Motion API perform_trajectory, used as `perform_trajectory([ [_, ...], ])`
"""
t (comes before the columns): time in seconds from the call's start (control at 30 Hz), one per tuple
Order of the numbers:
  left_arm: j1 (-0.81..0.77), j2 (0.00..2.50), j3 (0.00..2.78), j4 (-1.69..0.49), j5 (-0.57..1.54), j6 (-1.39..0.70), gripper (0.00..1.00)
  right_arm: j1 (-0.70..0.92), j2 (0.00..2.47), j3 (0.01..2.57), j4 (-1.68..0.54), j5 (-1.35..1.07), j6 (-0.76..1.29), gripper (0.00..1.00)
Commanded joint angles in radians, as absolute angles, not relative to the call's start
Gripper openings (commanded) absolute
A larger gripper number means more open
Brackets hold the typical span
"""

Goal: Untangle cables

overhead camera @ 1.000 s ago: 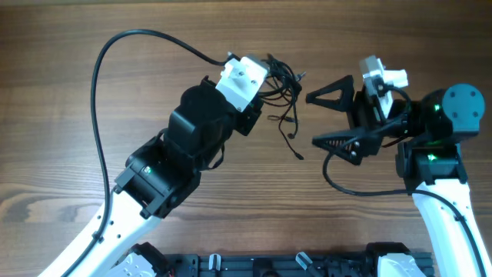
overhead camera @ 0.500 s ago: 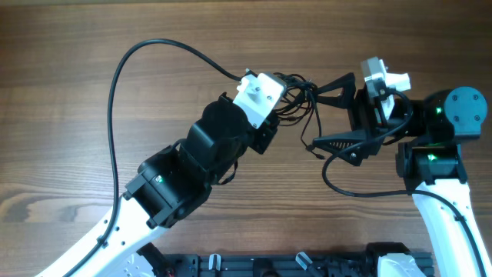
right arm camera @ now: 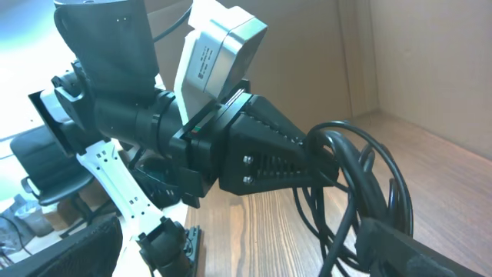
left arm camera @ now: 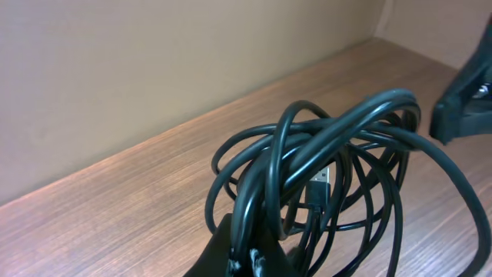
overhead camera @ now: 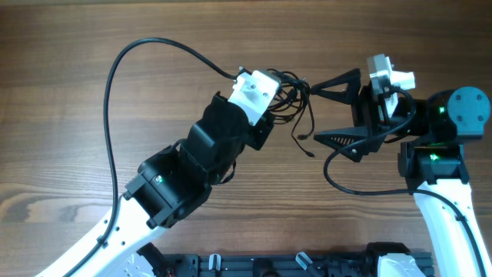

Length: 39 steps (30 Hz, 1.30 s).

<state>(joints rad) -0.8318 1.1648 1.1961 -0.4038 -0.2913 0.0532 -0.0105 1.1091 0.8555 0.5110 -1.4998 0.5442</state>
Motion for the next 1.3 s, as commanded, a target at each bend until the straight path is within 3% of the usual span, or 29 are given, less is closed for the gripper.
perform_trajectory([
  [0.0,-0.838,1.161,1.203,-0.376,-0.261,-0.016,0.04,-0.014,1.107,0.863,0.515,-1.535,0.522,1.0],
  [0.53,-0.84,1.161,1.203,-0.302,0.005,-0.038,0.04,-0.015,1.128,0.863,0.514,-1.535,0.497,1.0],
  [0.8,-0.84,1.161,1.203,-0.377,-0.154,-0.031,0.04,-0.015,1.146,0.863,0.571,-1.535,0.546,0.99],
  [1.0,-0.84,1.161,1.203,-0.366,0.009,-0.031,0.04,-0.015,1.159,0.863,0.612,-1.516,0.541,1.0],
  [1.27,-0.84,1.153,1.203,-0.348,0.012,-0.031,0.04,-0.015,1.201,0.863,0.609,-1.517,0.497,1.0],
])
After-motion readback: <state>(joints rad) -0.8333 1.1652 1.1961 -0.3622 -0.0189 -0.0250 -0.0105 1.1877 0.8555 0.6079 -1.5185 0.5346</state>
